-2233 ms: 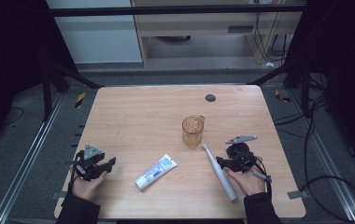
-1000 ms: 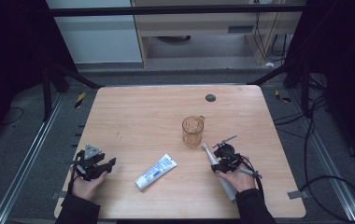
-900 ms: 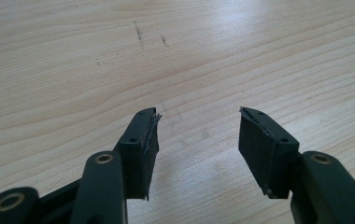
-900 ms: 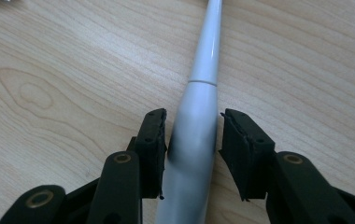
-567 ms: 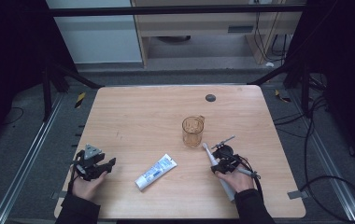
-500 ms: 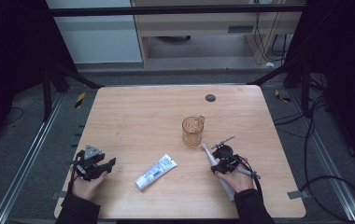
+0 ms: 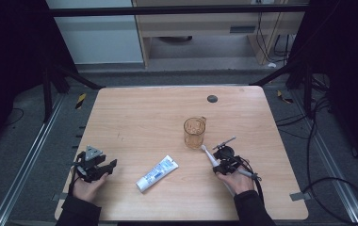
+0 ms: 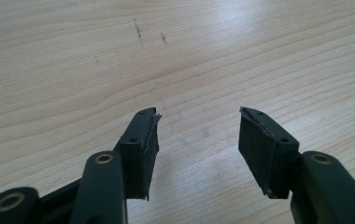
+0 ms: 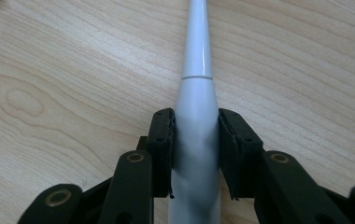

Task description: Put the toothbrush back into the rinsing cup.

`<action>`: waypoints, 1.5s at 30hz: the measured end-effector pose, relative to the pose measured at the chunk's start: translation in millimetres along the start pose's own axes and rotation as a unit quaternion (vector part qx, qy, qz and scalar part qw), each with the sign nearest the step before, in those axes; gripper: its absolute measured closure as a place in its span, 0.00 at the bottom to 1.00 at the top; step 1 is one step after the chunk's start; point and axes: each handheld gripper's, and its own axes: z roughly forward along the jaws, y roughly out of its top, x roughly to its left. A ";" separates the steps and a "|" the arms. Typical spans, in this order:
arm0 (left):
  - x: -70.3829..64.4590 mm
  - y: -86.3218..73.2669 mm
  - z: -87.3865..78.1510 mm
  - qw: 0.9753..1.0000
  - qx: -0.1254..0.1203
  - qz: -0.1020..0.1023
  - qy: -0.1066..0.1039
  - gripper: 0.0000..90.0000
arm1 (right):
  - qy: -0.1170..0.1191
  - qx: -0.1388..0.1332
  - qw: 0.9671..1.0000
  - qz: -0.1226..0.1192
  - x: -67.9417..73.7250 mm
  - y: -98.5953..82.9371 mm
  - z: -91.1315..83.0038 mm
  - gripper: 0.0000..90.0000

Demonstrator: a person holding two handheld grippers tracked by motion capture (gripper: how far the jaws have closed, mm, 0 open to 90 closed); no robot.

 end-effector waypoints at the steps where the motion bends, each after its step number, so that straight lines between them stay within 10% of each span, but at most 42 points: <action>1: 0.0 0.0 0.1 1.000 0.000 0.000 0.000 0.52 | 0.000 0.000 1.000 0.000 -0.6 -0.6 -0.2 0.75; 16: 0.5 0.0 -0.6 1.000 -0.002 -0.002 -0.001 0.52 | 0.017 -0.052 0.998 0.009 -11.1 -5.8 -26.5 0.75; 28: 0.4 -0.1 -0.2 1.000 -0.001 -0.004 -0.002 0.52 | 0.020 -0.133 0.991 0.018 -15.7 -6.8 -60.3 0.75; 35: 0.5 -0.2 -0.2 1.000 -0.003 -0.006 -0.001 0.52 | 0.010 -0.194 0.981 0.029 -19.9 -7.7 -69.4 0.75; 45: 0.3 -0.3 -0.3 1.000 -0.006 -0.004 0.002 0.51 | 0.000 -0.284 0.958 0.042 -26.4 -7.9 -84.0 0.75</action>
